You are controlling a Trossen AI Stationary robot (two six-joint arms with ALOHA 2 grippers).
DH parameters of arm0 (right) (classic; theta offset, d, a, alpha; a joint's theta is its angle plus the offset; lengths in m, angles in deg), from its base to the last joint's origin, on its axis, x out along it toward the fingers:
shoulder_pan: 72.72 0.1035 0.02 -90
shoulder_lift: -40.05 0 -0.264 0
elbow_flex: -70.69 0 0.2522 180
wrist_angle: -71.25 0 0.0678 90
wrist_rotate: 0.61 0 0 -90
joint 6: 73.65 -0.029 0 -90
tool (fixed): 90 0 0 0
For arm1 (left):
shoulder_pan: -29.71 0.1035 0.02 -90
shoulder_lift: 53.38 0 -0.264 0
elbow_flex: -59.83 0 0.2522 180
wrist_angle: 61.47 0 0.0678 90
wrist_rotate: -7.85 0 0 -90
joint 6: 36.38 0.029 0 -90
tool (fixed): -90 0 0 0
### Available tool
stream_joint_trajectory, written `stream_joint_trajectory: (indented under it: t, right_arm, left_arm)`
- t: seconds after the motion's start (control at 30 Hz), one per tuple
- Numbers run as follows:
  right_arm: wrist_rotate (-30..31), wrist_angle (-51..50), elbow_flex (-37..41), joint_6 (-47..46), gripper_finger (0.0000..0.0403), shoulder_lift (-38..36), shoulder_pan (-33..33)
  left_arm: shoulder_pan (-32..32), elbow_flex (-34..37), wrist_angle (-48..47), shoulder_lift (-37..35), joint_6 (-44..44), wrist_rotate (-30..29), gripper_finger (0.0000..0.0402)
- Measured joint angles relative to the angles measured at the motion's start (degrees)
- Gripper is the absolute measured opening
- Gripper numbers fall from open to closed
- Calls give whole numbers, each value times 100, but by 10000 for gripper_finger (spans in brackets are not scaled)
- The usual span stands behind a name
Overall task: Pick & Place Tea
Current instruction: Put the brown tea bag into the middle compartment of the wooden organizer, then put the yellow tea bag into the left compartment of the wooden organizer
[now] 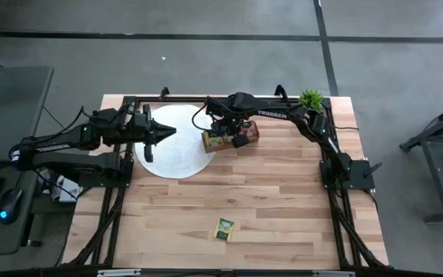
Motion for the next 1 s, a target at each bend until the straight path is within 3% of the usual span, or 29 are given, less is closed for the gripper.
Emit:
stream_joint_trajectory:
  t: [0.27,0.7,1.0]
  right_arm:
    - [-8,39,0,-39,17,0,0]
    - [86,-50,0,-681,146,-51,69]
    - [526,-191,-2,-952,158,-388,344]
  left_arm:
    - [0,0,-89,-79,-15,-4,21]
    - [0,0,-185,-77,-19,50,21]
    - [0,0,-612,-71,-21,58,21]
